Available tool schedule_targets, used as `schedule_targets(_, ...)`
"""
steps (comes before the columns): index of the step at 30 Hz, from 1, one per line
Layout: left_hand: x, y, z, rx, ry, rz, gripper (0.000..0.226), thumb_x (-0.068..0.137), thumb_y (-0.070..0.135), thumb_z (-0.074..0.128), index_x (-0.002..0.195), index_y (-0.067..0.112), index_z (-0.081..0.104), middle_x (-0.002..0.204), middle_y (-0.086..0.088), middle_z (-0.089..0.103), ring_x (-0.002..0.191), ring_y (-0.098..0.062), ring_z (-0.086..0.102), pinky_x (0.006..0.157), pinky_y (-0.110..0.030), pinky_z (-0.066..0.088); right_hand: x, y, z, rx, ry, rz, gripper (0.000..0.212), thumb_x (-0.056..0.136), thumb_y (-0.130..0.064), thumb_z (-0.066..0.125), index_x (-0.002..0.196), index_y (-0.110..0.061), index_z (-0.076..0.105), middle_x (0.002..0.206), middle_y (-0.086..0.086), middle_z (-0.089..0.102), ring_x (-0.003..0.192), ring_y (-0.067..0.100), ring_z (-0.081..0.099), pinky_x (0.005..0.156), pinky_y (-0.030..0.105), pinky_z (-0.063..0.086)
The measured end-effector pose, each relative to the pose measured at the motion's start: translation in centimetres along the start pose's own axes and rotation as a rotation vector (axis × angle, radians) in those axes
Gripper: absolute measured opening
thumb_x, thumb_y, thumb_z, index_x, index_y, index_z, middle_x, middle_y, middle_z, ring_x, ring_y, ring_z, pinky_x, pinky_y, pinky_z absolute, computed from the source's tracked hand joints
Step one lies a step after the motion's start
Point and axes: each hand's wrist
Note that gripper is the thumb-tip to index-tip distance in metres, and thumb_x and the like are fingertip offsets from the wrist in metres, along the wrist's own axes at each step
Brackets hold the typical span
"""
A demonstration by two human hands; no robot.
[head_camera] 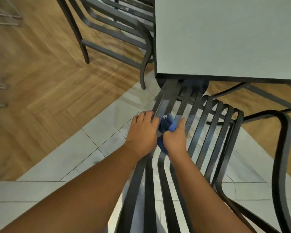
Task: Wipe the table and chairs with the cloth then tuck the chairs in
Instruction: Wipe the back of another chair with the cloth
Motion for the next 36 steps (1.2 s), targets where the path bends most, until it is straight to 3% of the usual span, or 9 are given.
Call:
schedule_targets(5, 2.4, -4.4, -1.5, -0.015, -0.044, 0.005, 0.046, 0.092, 0.023, 0.046, 0.137, 0.017, 0.039, 0.148, -0.009, 0.027, 0.131, -0.026, 0.031, 0.103, -0.036, 0.025, 0.1, -4.0, 3.3, -0.031, 0.062, 0.008, 0.090, 0.076, 0.000, 0.045, 0.150, -0.025, 0.001, 0.139, 0.015, 0.045, 0.124, 0.042, 0.044, 0.099, 0.061, 0.039)
schedule_targets(12, 6.2, -12.6, -5.1, 0.014, -0.080, 0.060, 0.044, 0.094, 0.026, 0.043, 0.137, 0.018, 0.040, 0.144, -0.007, 0.032, 0.127, -0.026, 0.036, 0.100, -0.037, 0.027, -0.6, -9.7, 7.1, -0.331, 0.147, 0.100, 0.078, 0.091, -0.003, 0.046, 0.151, -0.017, -0.002, 0.158, 0.012, 0.001, 0.144, 0.035, -0.002, 0.115, 0.052, 0.007)
schedule_targets(20, 10.0, -20.7, -9.3, 0.085, -0.126, 0.146, 0.041, 0.096, 0.032, 0.039, 0.135, 0.018, 0.039, 0.137, -0.005, 0.037, 0.122, -0.024, 0.038, 0.096, -0.035, 0.031, -0.3, -16.8, 12.7, -0.442, 0.184, 0.057, 0.085, 0.089, 0.000, 0.050, 0.151, -0.019, -0.006, 0.157, 0.014, -0.009, 0.144, 0.035, -0.010, 0.114, 0.052, 0.000)
schedule_targets(23, 11.9, -22.7, -10.3, 0.088, -0.163, 0.137, 0.038, 0.097, 0.031, 0.039, 0.132, 0.017, 0.041, 0.131, -0.006, 0.041, 0.115, -0.024, 0.043, 0.085, -0.033, 0.034, 1.3, -19.8, 14.0, -0.368, 0.132, 0.034, 0.083, 0.091, 0.003, 0.048, 0.151, -0.021, -0.004, 0.159, 0.009, -0.003, 0.145, 0.030, 0.004, 0.114, 0.044, 0.014)
schedule_targets(25, 13.6, -23.6, -11.2, 0.069, -0.168, 0.138, 0.033, 0.098, 0.030, 0.037, 0.126, 0.014, 0.045, 0.124, -0.007, 0.046, 0.106, -0.024, 0.049, 0.074, -0.031, 0.034, 2.5, -21.7, 14.6, -0.293, 0.093, -0.003, 0.072, 0.091, 0.002, 0.049, 0.150, -0.016, 0.012, 0.154, 0.011, 0.022, 0.135, 0.027, 0.034, 0.103, 0.033, 0.034)
schedule_targets(27, 15.6, -24.3, -12.1, 0.069, -0.148, 0.146, 0.032, 0.100, 0.032, 0.033, 0.117, 0.012, 0.050, 0.116, -0.007, 0.053, 0.097, -0.024, 0.054, 0.068, -0.031, 0.032, 3.7, -23.4, 15.3, -0.270, 0.144, -0.068, 0.057, 0.091, -0.002, 0.053, 0.142, -0.013, 0.030, 0.136, 0.012, 0.045, 0.117, 0.026, 0.052, 0.088, 0.030, 0.044)
schedule_targets(31, 20.2, -25.4, -14.8, 0.065, -0.164, 0.165, 0.042, 0.102, 0.035, 0.022, 0.107, 0.012, 0.057, 0.102, -0.007, 0.063, 0.092, -0.026, 0.059, 0.064, -0.029, 0.031, 6.9, -27.2, 15.9, -0.430, 0.198, -0.082, 0.050, 0.086, -0.007, 0.064, 0.129, -0.015, 0.039, 0.121, 0.006, 0.051, 0.103, 0.023, 0.057, 0.072, 0.024, 0.042)
schedule_targets(34, 24.6, -25.9, -16.8, 0.060, -0.223, 0.178, 0.038, 0.102, 0.030, 0.025, 0.110, 0.010, 0.056, 0.108, -0.011, 0.062, 0.099, -0.028, 0.058, 0.074, -0.035, 0.039, 9.3, -31.2, 15.6, -0.378, 0.226, -0.078, 0.029, 0.091, -0.006, 0.053, 0.117, -0.011, 0.042, 0.112, 0.010, 0.053, 0.096, 0.026, 0.059, 0.075, 0.035, 0.052)
schedule_targets(36, 27.2, -26.5, -18.0, 0.084, -0.147, 0.213, 0.034, 0.101, 0.026, 0.030, 0.107, 0.009, 0.059, 0.106, -0.011, 0.062, 0.096, -0.028, 0.060, 0.074, -0.036, 0.043, 10.5, -33.8, 15.3, -0.402, 0.281, -0.157, 0.025, 0.094, -0.012, 0.050, 0.118, -0.009, 0.045, 0.114, 0.010, 0.050, 0.094, 0.025, 0.056, 0.073, 0.035, 0.049)
Point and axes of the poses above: each hand's wrist, its own x-axis towards the middle knuckle, its own z-axis out of the palm, y = z × x
